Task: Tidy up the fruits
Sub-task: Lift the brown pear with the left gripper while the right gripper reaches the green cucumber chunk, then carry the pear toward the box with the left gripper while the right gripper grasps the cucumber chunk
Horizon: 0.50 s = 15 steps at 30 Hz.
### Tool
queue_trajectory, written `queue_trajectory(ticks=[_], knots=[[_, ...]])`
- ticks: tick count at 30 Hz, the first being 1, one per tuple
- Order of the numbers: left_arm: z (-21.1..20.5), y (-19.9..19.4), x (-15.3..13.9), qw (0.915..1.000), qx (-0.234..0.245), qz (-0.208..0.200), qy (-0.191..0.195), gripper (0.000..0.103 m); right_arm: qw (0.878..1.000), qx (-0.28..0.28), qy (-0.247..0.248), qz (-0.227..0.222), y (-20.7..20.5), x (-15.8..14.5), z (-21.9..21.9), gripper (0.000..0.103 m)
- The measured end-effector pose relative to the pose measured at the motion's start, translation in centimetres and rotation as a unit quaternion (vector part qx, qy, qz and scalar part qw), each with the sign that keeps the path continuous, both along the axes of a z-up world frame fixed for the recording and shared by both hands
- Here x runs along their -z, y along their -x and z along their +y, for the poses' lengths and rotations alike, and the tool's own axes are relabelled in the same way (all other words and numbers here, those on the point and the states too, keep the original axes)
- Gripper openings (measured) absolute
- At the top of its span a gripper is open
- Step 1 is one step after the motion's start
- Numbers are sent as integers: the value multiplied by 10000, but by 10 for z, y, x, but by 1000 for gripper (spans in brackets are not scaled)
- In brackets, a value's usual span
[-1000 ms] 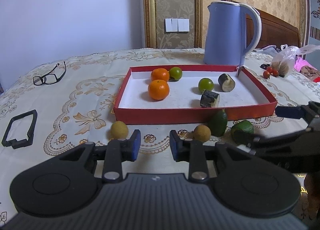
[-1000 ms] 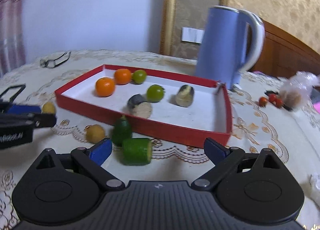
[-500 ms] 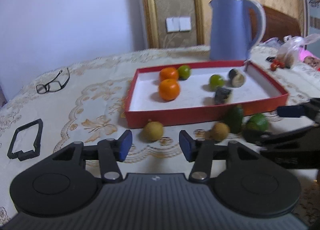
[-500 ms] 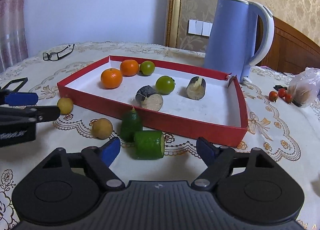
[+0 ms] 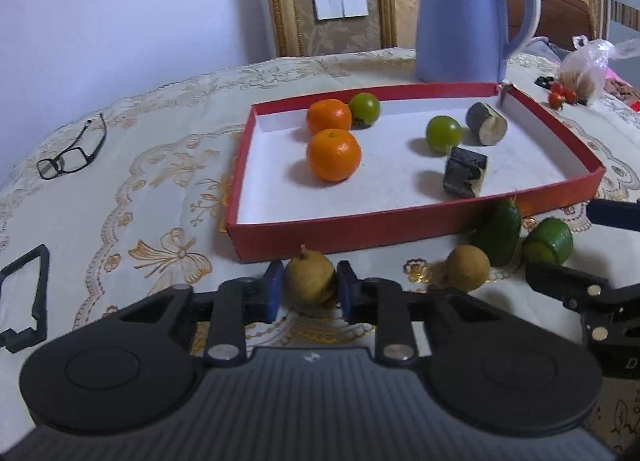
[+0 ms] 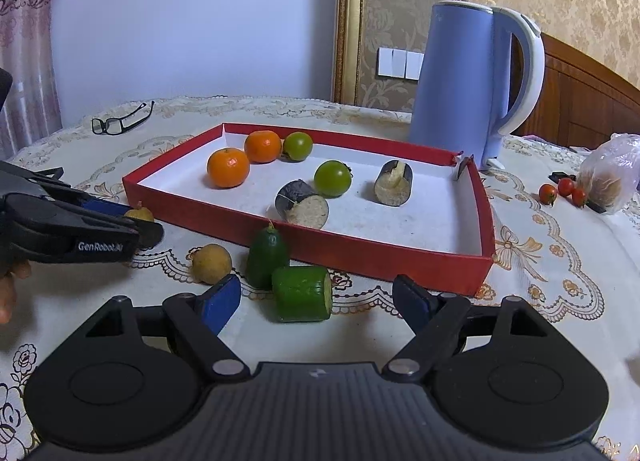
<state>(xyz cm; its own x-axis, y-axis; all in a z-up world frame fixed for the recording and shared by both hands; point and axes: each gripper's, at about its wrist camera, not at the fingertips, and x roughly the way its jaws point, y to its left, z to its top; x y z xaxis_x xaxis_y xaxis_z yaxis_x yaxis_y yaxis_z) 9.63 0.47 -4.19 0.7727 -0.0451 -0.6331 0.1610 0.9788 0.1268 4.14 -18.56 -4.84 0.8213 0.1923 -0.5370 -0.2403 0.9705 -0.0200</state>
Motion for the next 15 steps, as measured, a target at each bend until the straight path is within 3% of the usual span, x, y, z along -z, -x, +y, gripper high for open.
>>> queue_trajectory(ticks=[6, 10, 15], knots=[[4, 10, -8, 9997, -94, -193, 127, 25, 9999, -37, 97, 13, 0, 3, 3, 84], [8, 21, -17, 9991, -107, -321, 268, 25, 9999, -75, 74, 60, -2, 3, 3, 74], [9, 30, -23, 9987, -105, -383, 317, 25, 9999, -45, 131, 98, -4, 5, 5, 73]])
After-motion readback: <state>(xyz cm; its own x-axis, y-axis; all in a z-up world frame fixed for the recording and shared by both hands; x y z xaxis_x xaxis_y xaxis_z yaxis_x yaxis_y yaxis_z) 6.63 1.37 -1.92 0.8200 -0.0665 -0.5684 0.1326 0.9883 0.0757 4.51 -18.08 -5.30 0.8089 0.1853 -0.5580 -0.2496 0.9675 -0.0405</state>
